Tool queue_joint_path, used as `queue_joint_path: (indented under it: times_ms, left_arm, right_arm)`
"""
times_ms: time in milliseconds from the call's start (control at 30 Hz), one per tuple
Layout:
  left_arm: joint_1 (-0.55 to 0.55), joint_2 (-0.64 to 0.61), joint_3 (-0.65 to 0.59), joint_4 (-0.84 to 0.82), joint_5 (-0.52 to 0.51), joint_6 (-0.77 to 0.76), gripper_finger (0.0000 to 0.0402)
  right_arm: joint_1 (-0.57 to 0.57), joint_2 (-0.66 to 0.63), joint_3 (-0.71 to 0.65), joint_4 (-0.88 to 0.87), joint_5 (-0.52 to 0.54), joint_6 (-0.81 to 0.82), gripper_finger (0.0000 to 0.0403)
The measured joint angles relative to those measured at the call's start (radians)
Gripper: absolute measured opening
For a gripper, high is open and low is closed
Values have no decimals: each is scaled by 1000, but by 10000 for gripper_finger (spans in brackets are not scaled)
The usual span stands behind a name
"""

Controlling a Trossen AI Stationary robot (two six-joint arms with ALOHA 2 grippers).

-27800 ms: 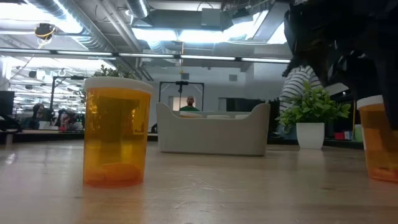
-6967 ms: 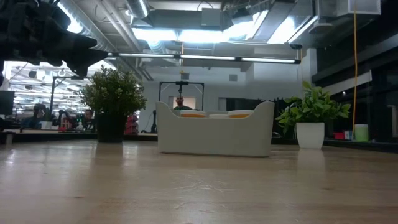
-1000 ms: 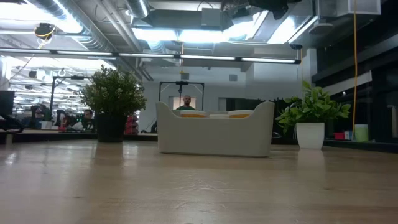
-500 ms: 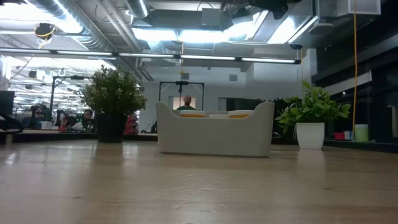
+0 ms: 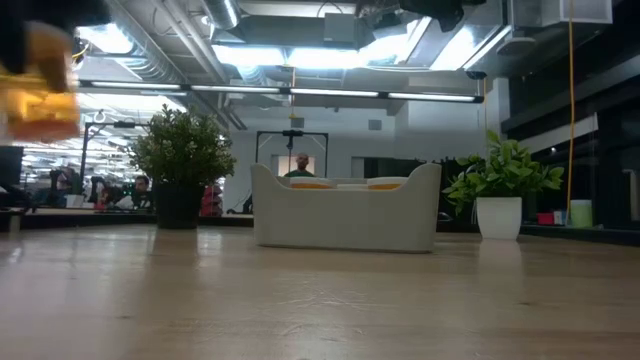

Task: Pick and place pill bottles into a basket
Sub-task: Put the orange pill bottle into the grey bin

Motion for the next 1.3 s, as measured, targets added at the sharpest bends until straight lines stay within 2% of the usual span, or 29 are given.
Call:
queue_joint_path:
  times_ms: [400,667,767,933,1300]
  left_arm:
    - [320,-43,28,10,40,538,198]
    - [539,-37,137,114,43,788,197]
    - [593,-26,166,151,85,843,197]
    - [642,33,227,173,111,911,197]
    - [654,153,335,178,161,1066,197]
  right_arm:
    - [-2,0,0,-25,0,-60,267]
    - [-55,0,0,-45,-8,-133,267]
    - [-87,0,0,-73,-44,-143,267]
    - [-129,0,0,-87,-94,-159,267]
    - [-173,0,0,-92,-96,-135,267]
